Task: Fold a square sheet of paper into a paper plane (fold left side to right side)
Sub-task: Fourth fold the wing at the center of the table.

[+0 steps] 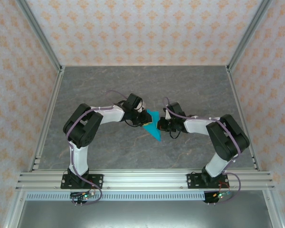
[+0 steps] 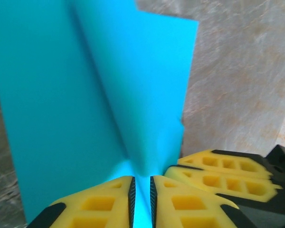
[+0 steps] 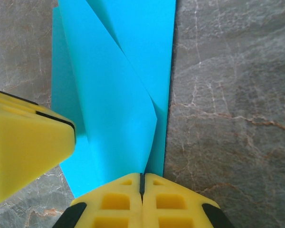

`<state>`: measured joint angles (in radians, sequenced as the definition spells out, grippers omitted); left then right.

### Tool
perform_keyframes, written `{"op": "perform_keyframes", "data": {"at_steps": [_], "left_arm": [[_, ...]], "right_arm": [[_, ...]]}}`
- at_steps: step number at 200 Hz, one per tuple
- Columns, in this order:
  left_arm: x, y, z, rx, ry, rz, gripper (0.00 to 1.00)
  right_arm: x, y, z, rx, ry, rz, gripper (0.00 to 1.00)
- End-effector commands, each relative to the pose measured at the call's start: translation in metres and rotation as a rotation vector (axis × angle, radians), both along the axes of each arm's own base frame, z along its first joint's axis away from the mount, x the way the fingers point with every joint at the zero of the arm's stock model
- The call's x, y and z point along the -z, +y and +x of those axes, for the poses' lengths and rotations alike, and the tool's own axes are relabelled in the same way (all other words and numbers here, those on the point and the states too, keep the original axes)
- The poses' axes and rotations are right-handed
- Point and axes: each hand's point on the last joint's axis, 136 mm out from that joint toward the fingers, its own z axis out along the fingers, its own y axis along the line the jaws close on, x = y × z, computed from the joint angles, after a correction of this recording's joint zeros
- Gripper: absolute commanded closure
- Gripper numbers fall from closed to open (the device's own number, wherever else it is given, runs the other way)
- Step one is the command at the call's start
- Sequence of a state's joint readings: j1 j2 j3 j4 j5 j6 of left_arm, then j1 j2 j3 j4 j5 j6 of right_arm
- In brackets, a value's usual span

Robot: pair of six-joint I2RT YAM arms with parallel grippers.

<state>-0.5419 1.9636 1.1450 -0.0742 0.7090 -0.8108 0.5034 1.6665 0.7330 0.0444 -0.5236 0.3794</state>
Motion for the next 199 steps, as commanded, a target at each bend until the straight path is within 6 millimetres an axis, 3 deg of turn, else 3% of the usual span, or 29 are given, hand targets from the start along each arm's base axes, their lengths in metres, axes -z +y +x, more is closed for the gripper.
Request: {"op": "perform_keyframes", "data": {"at_steps": [1,41,90,162,199], "left_arm": [[-0.031,-0.01,0.01,0.017,-0.063,-0.032,0.84],[-0.033,-0.022,0.02,0.041,-0.064,-0.055,0.86],[-0.015,-0.029,0.026,0.053,-0.037,-0.047,0.86],[0.022,-0.014,0.018,0.044,0.005,0.046,0.86],[0.038,-0.006,0.008,0.039,0.03,0.076,0.87]], "right_arm": [[0.03,-0.02,-0.017,0.006,0.083,-0.108,0.98],[0.031,-0.021,-0.018,0.002,0.084,-0.115,0.98],[0.029,-0.022,-0.019,-0.001,0.083,-0.115,0.98],[0.028,-0.023,-0.02,-0.008,0.081,-0.128,0.98],[0.016,-0.02,-0.014,-0.006,0.051,-0.105,0.97]]}}
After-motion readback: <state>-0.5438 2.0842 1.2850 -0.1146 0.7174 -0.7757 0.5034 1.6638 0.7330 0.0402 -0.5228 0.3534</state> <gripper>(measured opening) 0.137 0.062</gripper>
